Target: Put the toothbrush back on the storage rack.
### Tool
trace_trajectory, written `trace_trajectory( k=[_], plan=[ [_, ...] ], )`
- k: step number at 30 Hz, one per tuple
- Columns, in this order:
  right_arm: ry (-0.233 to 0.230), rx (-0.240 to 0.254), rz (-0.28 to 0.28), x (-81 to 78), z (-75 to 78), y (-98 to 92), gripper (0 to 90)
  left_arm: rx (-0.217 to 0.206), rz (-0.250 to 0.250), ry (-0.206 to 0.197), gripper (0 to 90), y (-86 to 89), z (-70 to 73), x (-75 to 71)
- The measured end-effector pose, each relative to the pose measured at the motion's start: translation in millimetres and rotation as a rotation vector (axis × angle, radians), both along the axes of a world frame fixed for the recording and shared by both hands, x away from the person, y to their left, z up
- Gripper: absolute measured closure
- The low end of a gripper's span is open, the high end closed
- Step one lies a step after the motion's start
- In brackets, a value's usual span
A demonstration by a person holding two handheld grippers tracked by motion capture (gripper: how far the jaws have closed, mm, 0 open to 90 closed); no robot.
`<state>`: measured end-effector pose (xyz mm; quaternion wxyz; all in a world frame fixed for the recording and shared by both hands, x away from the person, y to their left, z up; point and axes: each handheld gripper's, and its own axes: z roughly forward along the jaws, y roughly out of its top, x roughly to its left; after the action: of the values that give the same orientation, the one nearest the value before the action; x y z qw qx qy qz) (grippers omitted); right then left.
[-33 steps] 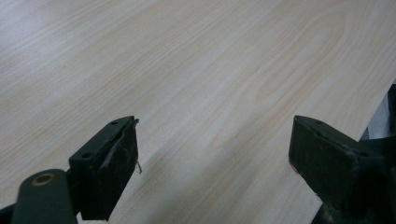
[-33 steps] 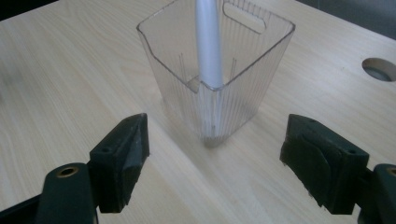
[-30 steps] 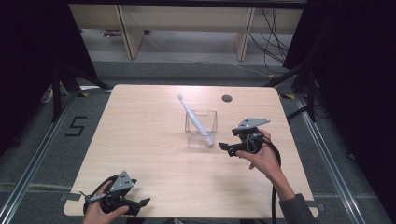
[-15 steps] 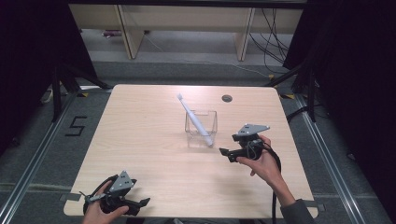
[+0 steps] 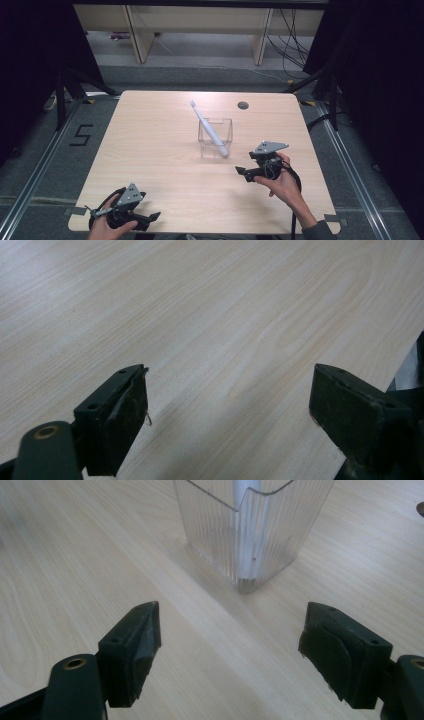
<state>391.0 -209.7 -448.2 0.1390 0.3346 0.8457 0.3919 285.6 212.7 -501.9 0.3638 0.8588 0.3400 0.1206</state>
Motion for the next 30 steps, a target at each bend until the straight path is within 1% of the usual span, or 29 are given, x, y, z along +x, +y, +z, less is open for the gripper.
trace_trajectory(
  k=[1,2,3,4,5,6,7,8,9,10,11,12,13,15,16,17,18,19,20,21,22,23,24,25,26,27,28,29,30],
  plan=[
    [0.010,0.014,-0.006,-1.2,-2.4,1.0,24.4,0.002,-0.002,-0.001,15.4,-0.1,-0.1,-0.3],
    [0.008,0.001,0.003,-1.3,-3.1,0.2,24.4,0.003,-0.005,-0.001,15.4,0.0,0.1,-0.3],
    [-0.001,0.002,-0.002,-2.3,-4.6,0.2,24.4,0.002,-0.002,-0.002,15.4,0.1,0.3,-0.3],
    [0.019,0.006,0.005,-3.1,-5.3,0.1,24.4,0.001,-0.001,-0.003,15.4,0.2,0.5,-0.3],
    [0.037,0.012,-0.014,-5.6,-5.5,0.7,24.5,-0.002,0.002,-0.001,15.4,0.3,0.4,-0.4],
    [0.017,0.007,0.011,-4.5,-7.1,-0.3,24.6,-0.006,0.002,0.001,15.4,0.2,0.4,-0.6],
    [0.016,0.004,0.010,-5.1,-7.2,-1.0,24.6,0.001,0.002,0.001,15.4,0.3,0.0,0.1],
    [0.031,0.016,-0.002,-7.4,-7.6,-1.2,24.5,0.001,0.000,0.003,15.4,0.1,-0.2,0.2],
    [0.018,0.010,0.008,-6.9,-8.4,-2.5,24.4,0.004,-0.002,0.002,15.4,-0.2,-0.2,-0.1],
    [0.023,0.007,0.003,-7.9,-8.9,-3.3,24.4,-0.016,-0.002,0.003,15.4,-1.2,-0.9,-0.6],
    [0.034,0.017,-0.013,-10.2,-9.3,-3.5,24.4,-0.004,-0.008,0.003,15.4,-0.6,0.4,-1.0],
    [0.015,0.012,0.002,-9.6,-10.2,-4.8,24.4,-0.006,0.000,-0.002,15.4,-0.7,0.2,-0.8],
    [0.019,0.015,-0.013,-11.2,-10.4,-5.1,24.4,0.002,0.000,-0.003,15.4,0.0,0.3,-0.2],
    [0.028,0.020,-0.002,-13.6,-10.3,-6.8,24.3,-0.003,0.004,-0.001,15.4,0.0,0.2,-0.4],
    [0.034,0.028,-0.014,-15.0,-10.9,-7.2,24.3,0.002,0.002,0.000,15.4,0.2,0.1,0.0],
    [0.002,0.020,0.005,-13.9,-11.5,-9.1,24.3,-0.005,-0.001,-0.001,15.4,-0.2,-0.7,0.4],
    [0.028,0.025,-0.005,-15.8,-11.2,-9.7,24.3,0.002,-0.001,0.000,15.4,-0.2,-0.2,-0.3],
    [0.014,0.025,-0.006,-16.2,-12.4,-10.6,24.3,-0.004,-0.003,0.000,15.4,-0.5,-1.0,0.0],
    [0.019,0.025,-0.006,-17.0,-12.6,-11.6,24.2,0.001,-0.007,-0.001,15.4,0.0,-0.8,0.2],
    [0.012,0.019,-0.015,-18.1,-12.9,-12.6,24.2,0.001,0.001,-0.001,15.4,0.0,-0.1,-0.4],
    [0.021,0.020,-0.003,-18.2,-14.3,-13.3,24.0,0.003,0.003,-0.001,15.4,0.4,0.2,-0.2],
    [0.032,0.029,-0.013,-20.2,-14.5,-13.8,24.1,0.001,0.005,-0.001,15.4,0.4,0.3,-0.4],
    [0.030,0.031,-0.013,-21.0,-15.0,-14.7,24.2,-0.001,-0.003,0.002,15.4,0.8,0.8,-1.0],
    [0.022,0.029,-0.022,-22.8,-15.7,-15.9,24.2,-0.007,0.003,0.002,15.4,0.3,0.5,-1.1],
    [0.036,0.032,-0.023,-24.1,-16.0,-16.7,24.2,0.005,0.003,-0.001,15.4,0.6,0.3,-0.4],
    [0.028,0.031,-0.013,-23.7,-17.4,-18.4,24.1,0.006,0.001,0.000,15.4,0.5,0.1,-0.4],
    [0.038,0.037,-0.031,-25.9,-17.8,-18.9,24.1,0.004,0.001,0.000,15.4,0.1,-0.1,-0.6],
    [0.036,0.038,-0.026,-26.7,-19.0,-19.3,24.0,0.004,0.000,-0.001,15.4,0.0,0.0,-0.6],
    [0.061,0.034,-0.046,-29.6,-18.5,-19.7,23.9,0.004,0.000,-0.002,15.4,0.0,0.2,-0.4]
  ],
)
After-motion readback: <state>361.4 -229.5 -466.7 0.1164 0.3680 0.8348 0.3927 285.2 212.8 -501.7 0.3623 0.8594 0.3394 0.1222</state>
